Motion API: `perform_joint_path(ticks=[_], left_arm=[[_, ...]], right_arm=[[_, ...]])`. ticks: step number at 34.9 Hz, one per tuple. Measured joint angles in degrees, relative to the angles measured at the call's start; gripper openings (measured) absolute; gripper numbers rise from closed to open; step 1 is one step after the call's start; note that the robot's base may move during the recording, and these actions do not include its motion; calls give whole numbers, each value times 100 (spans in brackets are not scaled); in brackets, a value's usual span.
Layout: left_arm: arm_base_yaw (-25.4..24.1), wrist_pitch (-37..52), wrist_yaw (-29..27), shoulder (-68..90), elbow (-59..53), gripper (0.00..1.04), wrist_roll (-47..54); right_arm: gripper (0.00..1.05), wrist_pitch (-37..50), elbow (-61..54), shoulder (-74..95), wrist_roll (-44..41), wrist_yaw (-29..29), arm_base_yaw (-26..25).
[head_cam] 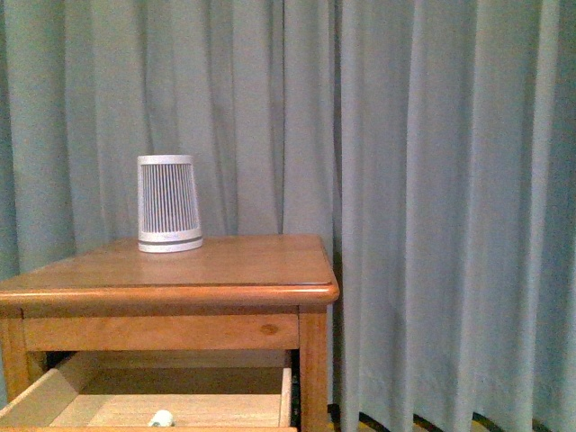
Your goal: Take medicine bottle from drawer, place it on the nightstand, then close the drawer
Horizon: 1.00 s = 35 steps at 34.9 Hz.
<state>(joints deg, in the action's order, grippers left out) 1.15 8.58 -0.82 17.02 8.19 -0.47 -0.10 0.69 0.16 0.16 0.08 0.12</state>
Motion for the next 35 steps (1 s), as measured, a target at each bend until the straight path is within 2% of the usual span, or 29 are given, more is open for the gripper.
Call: perform_joint_path(ticks=[14, 20, 33, 34, 35], left_arm=[[-87, -90, 81, -538, -409, 3, 2], [-90, -859, 81, -1316, -490, 3, 2], [-90, -863, 81, -1666, -758, 3, 0], [-90, -863, 81, -1666, -758, 5, 2], [-90, -863, 81, -1666, -758, 13, 2]], right_arm=[[98, 0, 0, 0, 0, 0, 0], [98, 0, 0, 0, 0, 2, 0], [98, 0, 0, 0, 0, 0, 0], [98, 0, 0, 0, 0, -2, 0], [98, 0, 0, 0, 0, -2, 0]])
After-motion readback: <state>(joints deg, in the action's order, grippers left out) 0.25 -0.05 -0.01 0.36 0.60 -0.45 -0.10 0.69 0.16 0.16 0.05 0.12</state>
